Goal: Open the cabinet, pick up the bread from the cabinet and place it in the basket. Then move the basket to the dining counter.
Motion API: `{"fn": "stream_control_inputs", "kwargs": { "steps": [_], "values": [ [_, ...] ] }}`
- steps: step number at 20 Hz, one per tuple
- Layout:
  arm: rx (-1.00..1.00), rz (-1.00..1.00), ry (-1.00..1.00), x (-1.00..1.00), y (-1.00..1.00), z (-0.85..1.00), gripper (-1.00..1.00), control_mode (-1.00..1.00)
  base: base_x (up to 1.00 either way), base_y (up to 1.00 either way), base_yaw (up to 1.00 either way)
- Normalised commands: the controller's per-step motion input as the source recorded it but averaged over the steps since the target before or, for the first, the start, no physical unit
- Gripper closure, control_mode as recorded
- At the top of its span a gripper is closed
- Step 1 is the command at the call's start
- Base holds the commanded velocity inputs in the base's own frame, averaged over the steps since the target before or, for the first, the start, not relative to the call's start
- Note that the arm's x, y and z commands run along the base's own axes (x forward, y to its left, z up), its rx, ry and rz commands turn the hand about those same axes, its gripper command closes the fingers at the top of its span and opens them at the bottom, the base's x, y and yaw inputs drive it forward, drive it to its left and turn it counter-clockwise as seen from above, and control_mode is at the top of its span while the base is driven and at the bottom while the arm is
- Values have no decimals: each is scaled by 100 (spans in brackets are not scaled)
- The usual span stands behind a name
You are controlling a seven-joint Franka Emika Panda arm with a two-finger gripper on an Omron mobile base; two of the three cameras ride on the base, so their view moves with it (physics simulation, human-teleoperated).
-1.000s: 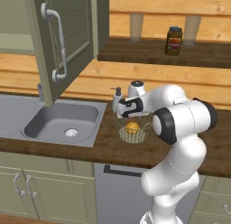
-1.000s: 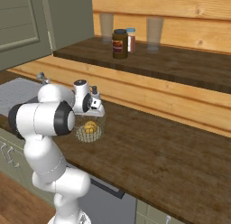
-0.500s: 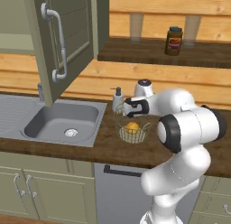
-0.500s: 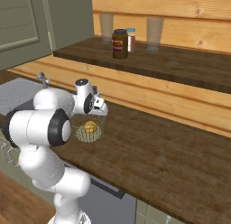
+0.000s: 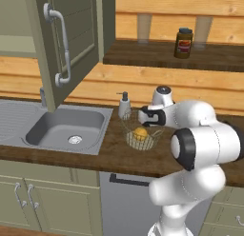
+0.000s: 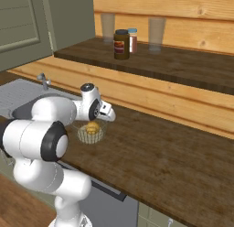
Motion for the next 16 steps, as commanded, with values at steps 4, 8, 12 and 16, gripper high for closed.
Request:
{"fn": "stream_control_inputs", "kwargs": {
  "steps": [4, 8, 12, 16],
  "values": [
    [11, -4, 2, -11, -35, 0, -100, -100, 0, 0, 0],
    [2, 0, 0, -8, -3, 7, -100, -100, 0, 0, 0],
    [0, 0, -1, -3, 1, 11, -100, -100, 0, 0, 0],
    [0, -1, 4, 0, 0, -2, -100, -100, 0, 0, 0]
  ]
}}
